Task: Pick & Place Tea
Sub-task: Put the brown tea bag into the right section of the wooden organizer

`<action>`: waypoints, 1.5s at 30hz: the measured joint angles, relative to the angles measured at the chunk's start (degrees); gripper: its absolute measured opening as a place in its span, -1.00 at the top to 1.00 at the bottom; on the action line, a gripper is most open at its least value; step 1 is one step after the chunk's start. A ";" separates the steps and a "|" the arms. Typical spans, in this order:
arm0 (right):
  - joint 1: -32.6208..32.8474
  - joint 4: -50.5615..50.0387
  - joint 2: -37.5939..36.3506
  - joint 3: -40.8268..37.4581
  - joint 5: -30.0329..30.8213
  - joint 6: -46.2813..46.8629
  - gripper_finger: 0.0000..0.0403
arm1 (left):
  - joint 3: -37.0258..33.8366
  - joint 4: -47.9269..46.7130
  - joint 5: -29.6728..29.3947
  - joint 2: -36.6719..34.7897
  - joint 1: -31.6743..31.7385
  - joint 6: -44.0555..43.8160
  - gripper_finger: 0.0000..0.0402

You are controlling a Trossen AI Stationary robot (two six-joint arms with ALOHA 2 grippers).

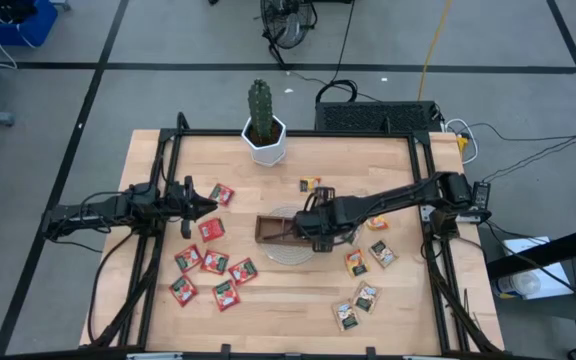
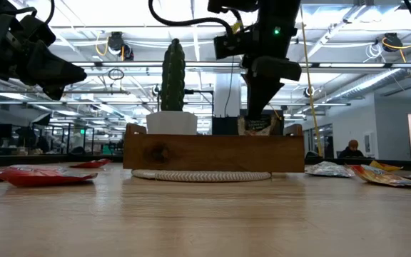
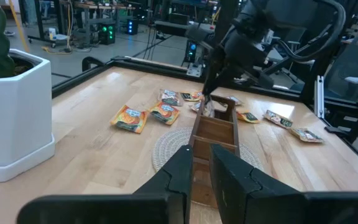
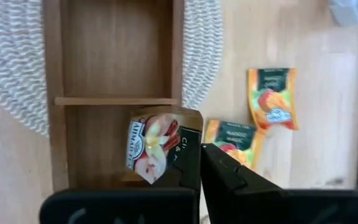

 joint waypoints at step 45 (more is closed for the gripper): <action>1.61 5.52 -3.63 0.00 6.87 -0.79 0.47 | 0.01 -0.01 0.00 -0.01 0.01 0.00 0.71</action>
